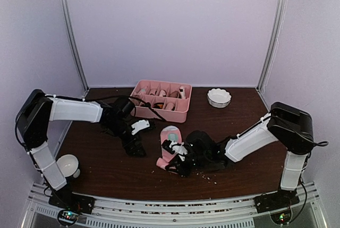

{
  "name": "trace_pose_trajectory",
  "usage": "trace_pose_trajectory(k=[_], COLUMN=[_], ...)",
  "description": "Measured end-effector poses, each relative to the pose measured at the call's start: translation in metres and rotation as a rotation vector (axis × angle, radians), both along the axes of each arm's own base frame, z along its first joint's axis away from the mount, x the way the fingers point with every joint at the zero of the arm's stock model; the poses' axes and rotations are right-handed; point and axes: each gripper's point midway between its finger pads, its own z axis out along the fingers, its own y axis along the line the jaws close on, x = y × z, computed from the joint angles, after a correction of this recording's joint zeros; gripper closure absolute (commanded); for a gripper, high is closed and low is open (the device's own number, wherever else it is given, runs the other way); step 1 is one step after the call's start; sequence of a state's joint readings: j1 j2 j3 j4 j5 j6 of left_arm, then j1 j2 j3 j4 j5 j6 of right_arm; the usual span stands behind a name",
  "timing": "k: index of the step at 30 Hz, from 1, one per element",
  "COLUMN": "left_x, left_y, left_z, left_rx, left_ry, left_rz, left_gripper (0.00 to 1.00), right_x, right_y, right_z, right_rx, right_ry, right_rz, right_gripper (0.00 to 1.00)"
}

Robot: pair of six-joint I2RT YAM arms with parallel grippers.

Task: Roll the socks
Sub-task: Roll the sock at the center of the board.

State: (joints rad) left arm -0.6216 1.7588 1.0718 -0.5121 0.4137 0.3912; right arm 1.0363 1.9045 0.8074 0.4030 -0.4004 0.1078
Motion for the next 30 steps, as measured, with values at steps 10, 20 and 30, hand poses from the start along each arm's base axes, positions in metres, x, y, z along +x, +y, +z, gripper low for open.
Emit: trace_pose_trajectory(k=[10,20,30], left_x=[-0.086,-0.082,-0.07], left_y=[-0.062,-0.074,-0.088], left_z=[0.037,-0.011,-0.004], left_rx=[-0.147,-0.059,-0.07], left_ry=[-0.252,-0.322,-0.406], left_rz=[-0.517,-0.615,-0.587], left_gripper=[0.27,0.46,0.51], right_x=[0.007,0.009,0.009], right_y=[-0.009,-0.014,-0.017], right_z=[0.002,0.001,0.002], right_rx=[0.143,0.194,0.195], right_ry=[0.284,0.408,0.43], right_rz=[0.0,-0.005,-0.002], right_gripper=[1.0,1.0,1.0])
